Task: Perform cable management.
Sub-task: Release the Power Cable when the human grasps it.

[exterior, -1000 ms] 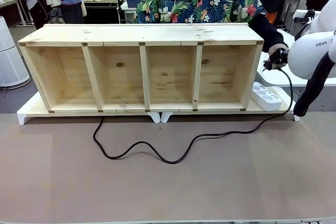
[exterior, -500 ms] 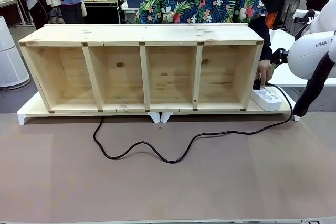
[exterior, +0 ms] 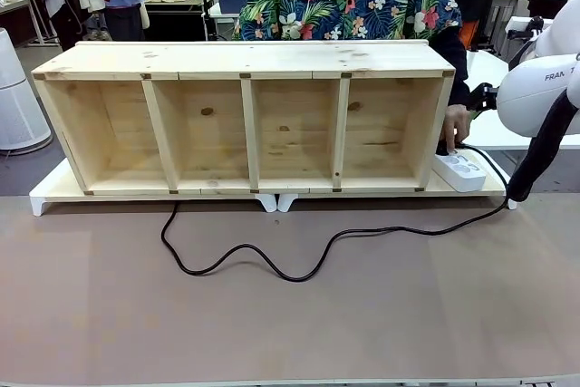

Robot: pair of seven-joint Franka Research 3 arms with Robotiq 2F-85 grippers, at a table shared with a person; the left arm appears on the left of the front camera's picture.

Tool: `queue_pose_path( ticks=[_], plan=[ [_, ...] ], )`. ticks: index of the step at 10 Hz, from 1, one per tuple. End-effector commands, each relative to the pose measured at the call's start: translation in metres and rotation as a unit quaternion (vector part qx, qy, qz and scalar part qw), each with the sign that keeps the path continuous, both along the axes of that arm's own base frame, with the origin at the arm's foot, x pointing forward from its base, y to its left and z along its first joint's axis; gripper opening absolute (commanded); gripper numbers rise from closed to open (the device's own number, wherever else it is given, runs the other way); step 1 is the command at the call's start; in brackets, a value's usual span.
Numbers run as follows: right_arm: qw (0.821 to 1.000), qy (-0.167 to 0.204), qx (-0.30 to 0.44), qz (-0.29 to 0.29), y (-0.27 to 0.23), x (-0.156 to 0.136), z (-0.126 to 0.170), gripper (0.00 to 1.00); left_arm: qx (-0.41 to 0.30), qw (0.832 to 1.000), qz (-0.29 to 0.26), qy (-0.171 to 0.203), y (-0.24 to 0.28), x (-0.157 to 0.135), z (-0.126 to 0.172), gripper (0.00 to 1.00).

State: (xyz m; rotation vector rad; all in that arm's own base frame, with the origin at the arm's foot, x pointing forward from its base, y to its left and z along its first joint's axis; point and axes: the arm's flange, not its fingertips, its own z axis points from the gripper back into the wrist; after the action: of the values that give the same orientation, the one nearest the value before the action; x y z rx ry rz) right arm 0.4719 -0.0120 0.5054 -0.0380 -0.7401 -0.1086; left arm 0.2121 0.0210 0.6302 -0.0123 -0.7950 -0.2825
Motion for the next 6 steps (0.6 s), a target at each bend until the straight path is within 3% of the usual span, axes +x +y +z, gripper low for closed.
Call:
queue_pose_path(
  ticks=[1,6],
  plan=[
    [1.0,0.003,0.003,-0.003,-0.0005,0.0002,-0.0012,1.0,-0.002,1.0,0.001,0.0,0.0012,0.0001,-0.0002,1.0],
    [1.0,0.003,0.003,-0.003,-0.0005,0.0002,-0.0012,1.0,-0.002,1.0,0.001,0.0,0.0012,0.0001,-0.0002,1.0]
  ],
)
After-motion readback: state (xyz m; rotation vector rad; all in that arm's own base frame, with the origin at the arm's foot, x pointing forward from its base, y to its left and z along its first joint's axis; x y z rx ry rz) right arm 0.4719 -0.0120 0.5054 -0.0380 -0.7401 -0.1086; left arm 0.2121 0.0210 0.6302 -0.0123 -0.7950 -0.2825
